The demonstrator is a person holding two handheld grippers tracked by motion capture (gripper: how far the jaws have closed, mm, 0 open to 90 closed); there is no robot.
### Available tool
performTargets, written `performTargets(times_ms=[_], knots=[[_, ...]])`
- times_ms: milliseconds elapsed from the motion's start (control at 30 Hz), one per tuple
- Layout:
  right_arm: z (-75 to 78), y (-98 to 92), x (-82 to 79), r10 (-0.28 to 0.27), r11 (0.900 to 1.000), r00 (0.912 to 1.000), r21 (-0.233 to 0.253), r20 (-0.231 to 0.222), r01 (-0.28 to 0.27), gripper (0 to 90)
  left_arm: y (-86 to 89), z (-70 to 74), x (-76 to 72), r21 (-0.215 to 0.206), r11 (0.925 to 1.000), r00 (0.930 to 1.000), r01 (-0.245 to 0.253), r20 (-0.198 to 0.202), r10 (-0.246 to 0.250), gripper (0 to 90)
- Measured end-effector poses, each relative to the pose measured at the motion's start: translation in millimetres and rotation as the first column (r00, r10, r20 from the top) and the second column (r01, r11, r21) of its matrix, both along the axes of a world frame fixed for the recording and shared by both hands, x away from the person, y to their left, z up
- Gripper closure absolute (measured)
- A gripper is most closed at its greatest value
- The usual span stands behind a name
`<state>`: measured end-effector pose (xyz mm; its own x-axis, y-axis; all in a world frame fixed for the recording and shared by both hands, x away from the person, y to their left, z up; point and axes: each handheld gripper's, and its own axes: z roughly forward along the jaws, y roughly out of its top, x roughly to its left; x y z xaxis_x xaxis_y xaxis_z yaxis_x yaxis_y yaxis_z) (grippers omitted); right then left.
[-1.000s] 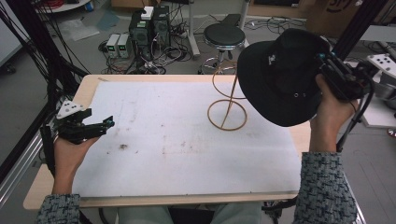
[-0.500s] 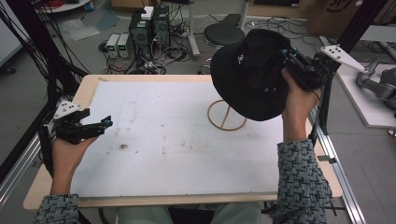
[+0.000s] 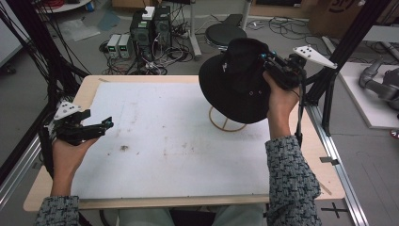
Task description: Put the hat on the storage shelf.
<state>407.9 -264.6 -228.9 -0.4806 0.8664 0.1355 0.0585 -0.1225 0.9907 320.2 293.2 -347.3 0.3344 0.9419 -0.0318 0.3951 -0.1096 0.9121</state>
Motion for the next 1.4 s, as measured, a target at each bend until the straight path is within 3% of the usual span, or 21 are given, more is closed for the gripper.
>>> performTargets(times_ms=[667,1033,1400], knots=[[-16.7,12.9,10.9,0.008,0.997,0.9975,-0.074,-0.071,-0.013,79.8,-0.3,0.3,-0.2,-0.002,1.0,1.0,0.004,0.001,-0.004,16.0],[-19.8,11.3,13.5,0.0,0.996,0.9936,-0.088,-0.113,-0.01,78.6,0.1,0.3,-0.3,-0.002,1.0,1.0,0.008,-0.002,-0.008,16.0],[-20.7,10.3,13.6,-0.004,0.995,0.9919,-0.101,-0.127,-0.009,74.1,-0.9,0.2,-0.2,0.001,0.9999,0.9999,0.012,-0.003,-0.012,16.0]])
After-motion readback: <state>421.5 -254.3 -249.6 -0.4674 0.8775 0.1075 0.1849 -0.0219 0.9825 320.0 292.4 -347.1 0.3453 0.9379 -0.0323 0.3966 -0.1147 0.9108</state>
